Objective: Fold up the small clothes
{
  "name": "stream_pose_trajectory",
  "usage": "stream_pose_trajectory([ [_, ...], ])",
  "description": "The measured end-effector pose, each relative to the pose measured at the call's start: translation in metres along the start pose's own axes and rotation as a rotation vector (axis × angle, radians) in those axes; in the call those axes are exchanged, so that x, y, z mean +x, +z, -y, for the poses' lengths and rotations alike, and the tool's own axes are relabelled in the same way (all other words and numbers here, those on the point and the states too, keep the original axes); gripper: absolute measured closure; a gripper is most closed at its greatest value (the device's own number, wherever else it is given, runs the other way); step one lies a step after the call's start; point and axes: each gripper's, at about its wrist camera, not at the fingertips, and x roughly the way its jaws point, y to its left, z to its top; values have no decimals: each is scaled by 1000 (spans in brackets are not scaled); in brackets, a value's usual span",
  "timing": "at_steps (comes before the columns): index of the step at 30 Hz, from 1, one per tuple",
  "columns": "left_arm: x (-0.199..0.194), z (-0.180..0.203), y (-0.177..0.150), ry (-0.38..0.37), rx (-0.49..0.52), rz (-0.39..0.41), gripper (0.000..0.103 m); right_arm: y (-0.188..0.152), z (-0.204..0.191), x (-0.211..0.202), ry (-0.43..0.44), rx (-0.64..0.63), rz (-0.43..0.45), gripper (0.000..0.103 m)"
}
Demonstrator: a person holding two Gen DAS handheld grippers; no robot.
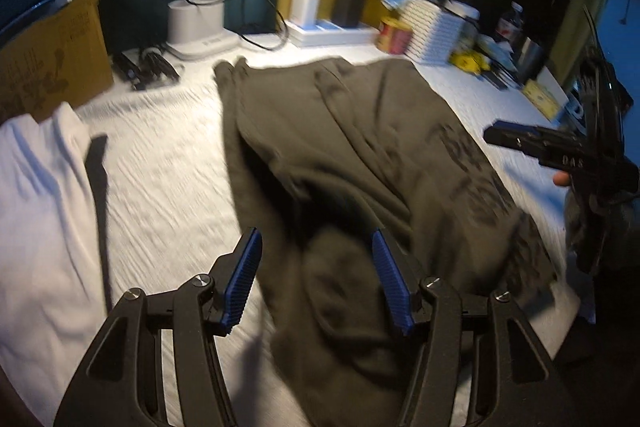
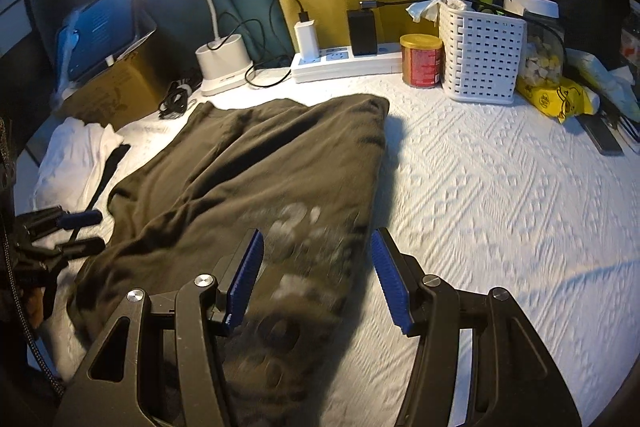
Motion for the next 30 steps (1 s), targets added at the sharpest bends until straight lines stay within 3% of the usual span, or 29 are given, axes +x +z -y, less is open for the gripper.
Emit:
stream_pose_trajectory([
  [5, -4, 16, -20, -21, 18, -12, 47, -17, -6, -8, 6, 0, -7, 44],
  [8, -5, 21, -26, -7, 19, -13, 71, -28, -9, -13, 11, 6, -11, 44],
  [10, -4, 24, -31, -4, 29, -20, 79, -37, -12, -14, 19, 3, -18, 44],
  [11, -3, 25, -32, 3, 36, -21, 92, -42, -14, -14, 22, 2, -24, 44],
  [12, -5, 27, -34, 17, 47, -18, 98, -46, -15, -14, 26, 2, -29, 44],
  [18, -40, 26, -34, 62, 48, 72, 99, -66, -20, -16, 24, -1, -53, 44],
  [25, -36, 14, -54, 61, 3, 2, 99, -82, -29, -20, 22, -24, -62, 44],
  [29, -49, 18, -49, 45, -39, 45, 95, -87, -29, -25, 14, -23, -65, 44],
  [30, -52, 20, -46, 48, -34, 59, 87, -89, -29, -26, 12, -22, -64, 44],
])
